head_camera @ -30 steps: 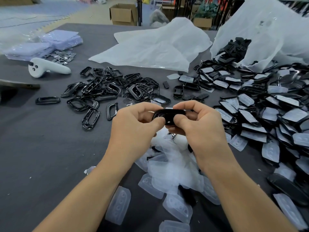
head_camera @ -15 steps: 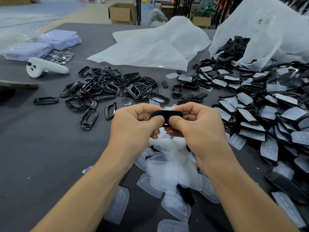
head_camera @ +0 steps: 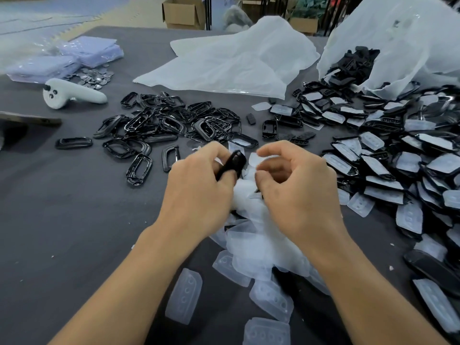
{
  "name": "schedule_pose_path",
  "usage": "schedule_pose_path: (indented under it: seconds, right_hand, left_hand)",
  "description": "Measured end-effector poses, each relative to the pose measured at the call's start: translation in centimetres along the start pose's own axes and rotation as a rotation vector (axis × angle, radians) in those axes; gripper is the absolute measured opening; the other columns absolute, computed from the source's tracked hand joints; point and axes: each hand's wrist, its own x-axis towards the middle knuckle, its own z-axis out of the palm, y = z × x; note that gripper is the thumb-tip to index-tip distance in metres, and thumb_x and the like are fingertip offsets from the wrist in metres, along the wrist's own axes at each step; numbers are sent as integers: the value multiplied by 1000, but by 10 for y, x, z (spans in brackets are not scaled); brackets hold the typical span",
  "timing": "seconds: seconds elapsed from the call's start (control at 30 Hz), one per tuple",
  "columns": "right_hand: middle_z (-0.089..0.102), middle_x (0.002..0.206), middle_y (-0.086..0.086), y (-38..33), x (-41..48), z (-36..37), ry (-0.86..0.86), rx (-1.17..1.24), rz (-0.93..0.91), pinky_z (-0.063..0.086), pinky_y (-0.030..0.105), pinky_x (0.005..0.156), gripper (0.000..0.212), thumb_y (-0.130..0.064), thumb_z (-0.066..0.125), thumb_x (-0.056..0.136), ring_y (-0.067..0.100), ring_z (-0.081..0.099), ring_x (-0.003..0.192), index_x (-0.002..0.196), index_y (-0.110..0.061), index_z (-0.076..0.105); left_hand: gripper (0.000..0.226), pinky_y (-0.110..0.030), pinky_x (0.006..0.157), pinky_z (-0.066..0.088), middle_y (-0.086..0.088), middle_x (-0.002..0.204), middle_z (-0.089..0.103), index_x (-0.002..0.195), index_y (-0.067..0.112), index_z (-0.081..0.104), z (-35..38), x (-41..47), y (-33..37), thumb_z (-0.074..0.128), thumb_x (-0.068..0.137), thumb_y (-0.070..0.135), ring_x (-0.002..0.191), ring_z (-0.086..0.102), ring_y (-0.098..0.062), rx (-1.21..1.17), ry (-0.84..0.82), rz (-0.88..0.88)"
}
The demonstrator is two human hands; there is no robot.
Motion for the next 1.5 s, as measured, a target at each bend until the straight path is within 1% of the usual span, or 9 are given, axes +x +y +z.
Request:
schedule_pose_path:
  seconds: [0.23, 0.43, 0.6, 0.73, 0.9, 1.0, 1.1, 1.27, 1.5]
  right_hand:
    - [54, 81, -16, -4, 0, -9, -414, -457, -10, 38, 22, 64, 20, -48, 78, 76, 0, 50, 77, 86, -34, 67]
    - [66, 62, -7, -1, 6, -13, -362, -110, 122, 42, 16, 48, 10, -27, 83, 77, 1, 49, 49, 71, -29, 76]
    - [76, 74, 0, 1, 11, -18, -290, 130, 171, 56, 31, 70, 12, -25, 84, 83, 13, 69, 69, 77, -35, 82]
    - [61, 55, -2, -1, 12, -15, -228, 467, 252, 40, 14, 49, 19, -9, 75, 89, 6, 48, 47, 71, -15, 78]
    - [71, 71, 12, -5, 10, -13, -253, 750, 370, 41, 28, 58, 28, -25, 65, 98, 17, 55, 53, 73, -15, 74]
    - [71, 72, 13, -5, 10, -12, -243, 734, 342, 43, 31, 63, 14, -3, 69, 91, 18, 56, 55, 90, -15, 75]
    - [73, 77, 20, -4, 9, -11, -256, 661, 331, 44, 19, 54, 40, 3, 69, 88, 15, 61, 58, 121, -18, 67]
    - [75, 76, 11, -3, 10, -8, -236, 619, 329, 43, 17, 50, 17, 3, 66, 92, 15, 60, 57, 97, -9, 76]
    - [65, 63, 5, -3, 11, -9, -235, 628, 340, 43, 18, 51, 25, 8, 62, 84, 15, 48, 56, 87, -9, 80]
  left_hand:
    - [34, -44, 64, 63, 8, 80, 78, 92, 37, 67, -3, 13, -14, 61, 82, 5, 65, 75, -18, -407, 17, -287]
    - [22, -28, 45, 52, -9, 80, 78, 88, 19, 69, -3, 12, -4, 65, 73, 5, 53, 70, -27, -663, -12, -343]
    - [23, -26, 45, 53, -11, 83, 79, 94, 12, 67, -4, 11, -2, 60, 88, -9, 57, 72, -26, -762, -109, -360]
    - [24, -25, 44, 53, -9, 79, 78, 96, 10, 68, -4, 12, -2, 61, 89, -12, 57, 73, -27, -775, -152, -337]
    - [26, -24, 44, 52, -9, 75, 77, 96, 10, 69, -2, 11, -3, 61, 89, -13, 56, 73, -25, -765, -161, -319]
    - [26, -24, 45, 52, -12, 76, 77, 97, 10, 69, -2, 10, -3, 61, 88, -13, 55, 71, -25, -761, -167, -308]
    - [28, -25, 44, 52, -14, 74, 76, 94, 12, 72, -2, 9, -3, 62, 86, -12, 52, 69, -27, -752, -173, -288]
    - [29, -24, 43, 50, -11, 72, 75, 92, 13, 73, -2, 11, -2, 62, 86, -13, 50, 67, -25, -755, -175, -274]
    - [29, -25, 43, 50, -14, 75, 77, 91, 12, 72, -1, 9, 1, 61, 85, -14, 50, 66, -23, -753, -183, -280]
